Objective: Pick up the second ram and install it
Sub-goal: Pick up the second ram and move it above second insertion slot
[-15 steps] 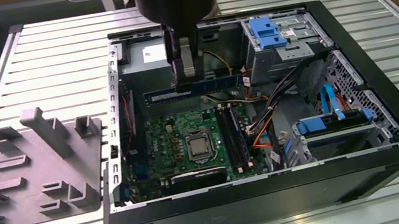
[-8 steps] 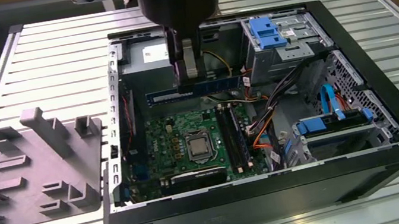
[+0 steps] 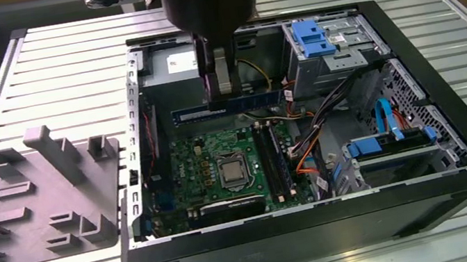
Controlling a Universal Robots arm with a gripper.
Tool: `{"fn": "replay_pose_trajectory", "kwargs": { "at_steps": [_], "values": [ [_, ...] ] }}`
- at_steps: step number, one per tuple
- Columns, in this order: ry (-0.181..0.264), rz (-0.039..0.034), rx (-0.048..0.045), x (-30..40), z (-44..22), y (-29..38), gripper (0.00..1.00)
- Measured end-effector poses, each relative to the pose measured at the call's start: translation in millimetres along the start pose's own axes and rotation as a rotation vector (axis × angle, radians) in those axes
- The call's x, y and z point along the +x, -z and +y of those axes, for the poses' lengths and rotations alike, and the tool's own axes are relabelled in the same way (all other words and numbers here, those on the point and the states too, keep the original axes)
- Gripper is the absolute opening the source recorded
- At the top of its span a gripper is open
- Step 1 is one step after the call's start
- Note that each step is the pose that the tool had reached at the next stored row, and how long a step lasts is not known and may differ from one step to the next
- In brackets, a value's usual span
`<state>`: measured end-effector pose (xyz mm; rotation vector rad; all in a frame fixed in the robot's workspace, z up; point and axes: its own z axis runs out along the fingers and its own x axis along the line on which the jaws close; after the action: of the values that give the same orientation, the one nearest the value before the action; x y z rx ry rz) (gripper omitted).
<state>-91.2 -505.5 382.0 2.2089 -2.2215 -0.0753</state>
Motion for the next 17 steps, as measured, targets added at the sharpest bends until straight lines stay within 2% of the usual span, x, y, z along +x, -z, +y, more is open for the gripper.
{"fn": "replay_pose_trajectory", "kwargs": {
  "at_steps": [17],
  "values": [
    [0.0,0.0001,0.0,0.2,-0.3,-7.4,0.11]
  ]
}}
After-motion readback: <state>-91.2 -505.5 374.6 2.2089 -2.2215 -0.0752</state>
